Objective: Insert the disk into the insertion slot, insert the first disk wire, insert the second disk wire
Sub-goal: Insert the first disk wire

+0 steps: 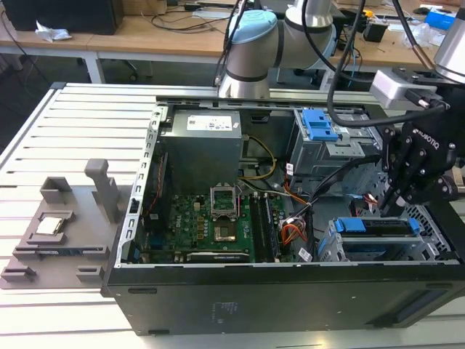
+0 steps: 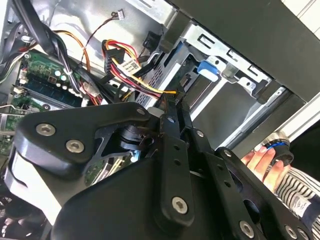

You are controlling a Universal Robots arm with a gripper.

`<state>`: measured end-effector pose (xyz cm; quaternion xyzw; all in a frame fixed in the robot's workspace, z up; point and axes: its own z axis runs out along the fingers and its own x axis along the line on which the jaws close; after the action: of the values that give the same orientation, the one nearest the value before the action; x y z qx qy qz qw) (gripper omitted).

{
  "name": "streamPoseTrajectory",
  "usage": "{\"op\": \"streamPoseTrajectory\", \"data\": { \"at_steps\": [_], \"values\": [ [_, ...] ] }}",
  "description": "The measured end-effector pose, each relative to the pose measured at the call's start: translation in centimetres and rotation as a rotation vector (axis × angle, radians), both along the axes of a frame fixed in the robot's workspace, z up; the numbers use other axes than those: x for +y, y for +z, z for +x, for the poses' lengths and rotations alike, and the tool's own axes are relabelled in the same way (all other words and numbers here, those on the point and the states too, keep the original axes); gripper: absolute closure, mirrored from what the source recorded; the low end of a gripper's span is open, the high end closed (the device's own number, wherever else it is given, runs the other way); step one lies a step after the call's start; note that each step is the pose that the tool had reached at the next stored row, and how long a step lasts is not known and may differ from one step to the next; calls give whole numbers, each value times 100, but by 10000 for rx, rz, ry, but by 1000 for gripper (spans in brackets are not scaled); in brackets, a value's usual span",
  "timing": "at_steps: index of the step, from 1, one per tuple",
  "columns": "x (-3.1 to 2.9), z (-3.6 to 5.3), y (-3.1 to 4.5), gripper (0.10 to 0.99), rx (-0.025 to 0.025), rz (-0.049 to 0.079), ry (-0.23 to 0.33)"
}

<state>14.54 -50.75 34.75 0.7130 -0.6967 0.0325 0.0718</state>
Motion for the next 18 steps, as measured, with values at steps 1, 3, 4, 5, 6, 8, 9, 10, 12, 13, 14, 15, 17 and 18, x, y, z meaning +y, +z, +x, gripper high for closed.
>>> {"op": "streamPoseTrajectory", "data": {
  "at_steps": [1,3,4,5,6,8,9,10,12,13,14,15,17,18],
  "values": [
    [-9,2,-6,922,0,-1,-21],
    [-29,8,-17,922,0,-1,-71],
    [-36,14,-22,922,0,0,-90],
    [-36,22,-30,922,0,1,-116],
    [-37,24,-35,922,1,-1,-132],
    [-37,30,-46,922,0,-3,-168],
    [-37,31,-50,922,0,-3,-182],
    [-37,32,-52,922,1,-3,-192],
    [-37,41,-64,922,0,-3,-234],
    [-37,45,-68,922,1,-2,-249],
    [-37,50,-71,922,0,-1,-254],
    [-36,53,-71,922,1,-1,-254],
    [-37,62,-72,922,0,0,-256],
    [-37,64,-72,922,0,0,-257]
  ]
}}
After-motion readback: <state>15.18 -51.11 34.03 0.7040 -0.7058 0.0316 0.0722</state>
